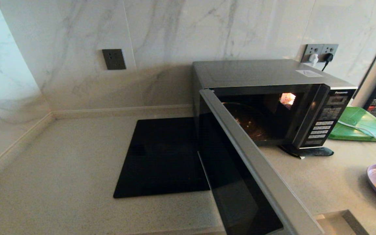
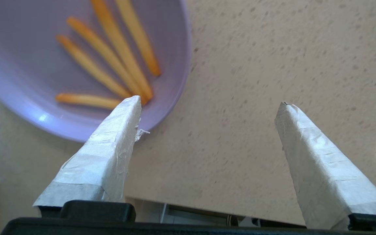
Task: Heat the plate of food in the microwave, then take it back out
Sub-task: Put the plate in the microwave oven
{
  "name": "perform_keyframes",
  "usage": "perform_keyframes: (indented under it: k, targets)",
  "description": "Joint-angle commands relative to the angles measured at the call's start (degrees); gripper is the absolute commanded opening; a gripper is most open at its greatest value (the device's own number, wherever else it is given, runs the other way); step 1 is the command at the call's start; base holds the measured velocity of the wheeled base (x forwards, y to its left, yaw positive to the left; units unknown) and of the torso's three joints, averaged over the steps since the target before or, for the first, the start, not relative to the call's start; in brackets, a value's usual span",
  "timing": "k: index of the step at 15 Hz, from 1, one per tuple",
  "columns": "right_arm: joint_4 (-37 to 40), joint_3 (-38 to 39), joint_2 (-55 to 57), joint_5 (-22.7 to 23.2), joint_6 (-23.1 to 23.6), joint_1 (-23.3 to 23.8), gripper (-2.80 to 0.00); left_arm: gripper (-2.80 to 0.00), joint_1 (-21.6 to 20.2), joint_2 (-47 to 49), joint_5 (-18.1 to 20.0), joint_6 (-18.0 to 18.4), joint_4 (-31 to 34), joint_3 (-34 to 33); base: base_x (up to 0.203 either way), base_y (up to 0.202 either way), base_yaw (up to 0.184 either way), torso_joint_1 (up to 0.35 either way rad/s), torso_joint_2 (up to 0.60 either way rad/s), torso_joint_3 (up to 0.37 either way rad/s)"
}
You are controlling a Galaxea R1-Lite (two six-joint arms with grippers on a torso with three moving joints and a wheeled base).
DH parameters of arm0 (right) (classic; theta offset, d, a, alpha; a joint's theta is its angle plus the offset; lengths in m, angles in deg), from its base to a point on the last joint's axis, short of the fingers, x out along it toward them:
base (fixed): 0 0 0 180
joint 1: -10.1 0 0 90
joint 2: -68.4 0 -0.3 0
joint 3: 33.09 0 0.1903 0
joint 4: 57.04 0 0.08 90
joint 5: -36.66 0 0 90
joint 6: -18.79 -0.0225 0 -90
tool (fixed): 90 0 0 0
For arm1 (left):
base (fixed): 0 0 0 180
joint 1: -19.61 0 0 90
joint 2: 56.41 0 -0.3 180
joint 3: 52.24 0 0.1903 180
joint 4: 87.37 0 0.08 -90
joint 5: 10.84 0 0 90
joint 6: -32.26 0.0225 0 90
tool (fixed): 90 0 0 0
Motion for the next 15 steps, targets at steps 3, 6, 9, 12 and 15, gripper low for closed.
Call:
perform_keyframes:
  k: [3, 6, 9, 12, 15]
  targets:
    - [0.43, -2.41, 3.18, -0.34, -0.13, 0.96, 0.0, -2.8, -0.01, -0.01, -0.07, -0.03, -0.02, 0.0, 0.0, 0.0, 0.0, 0.0, 0.0, 0.0]
    - [0.19, -3.98, 5.01, -0.75, -0.2, 1.0, 0.0, -2.8, -0.01, -0.01, -0.07, -0.03, -0.02, 0.0, 0.0, 0.0, 0.0, 0.0, 0.0, 0.0]
    - [0.09, -5.97, 7.35, -1.71, -0.57, 0.9, 0.0, -2.8, -0.01, -0.01, -0.04, -0.03, -0.02, 0.0, 0.0, 0.0, 0.0, 0.0, 0.0, 0.0]
    - [0.08, -8.09, 9.81, -3.73, -1.52, 0.66, 0.0, -2.8, -0.01, -0.01, 0.01, -0.03, -0.02, 0.0, 0.0, 0.0, 0.0, 0.0, 0.0, 0.0]
    - [0.08, -9.16, 11.03, -4.2, -2.54, -0.07, 0.0, -2.8, -0.01, -0.01, 0.0, -0.03, -0.02, 0.0, 0.0, 0.0, 0.0, 0.0, 0.0, 0.0]
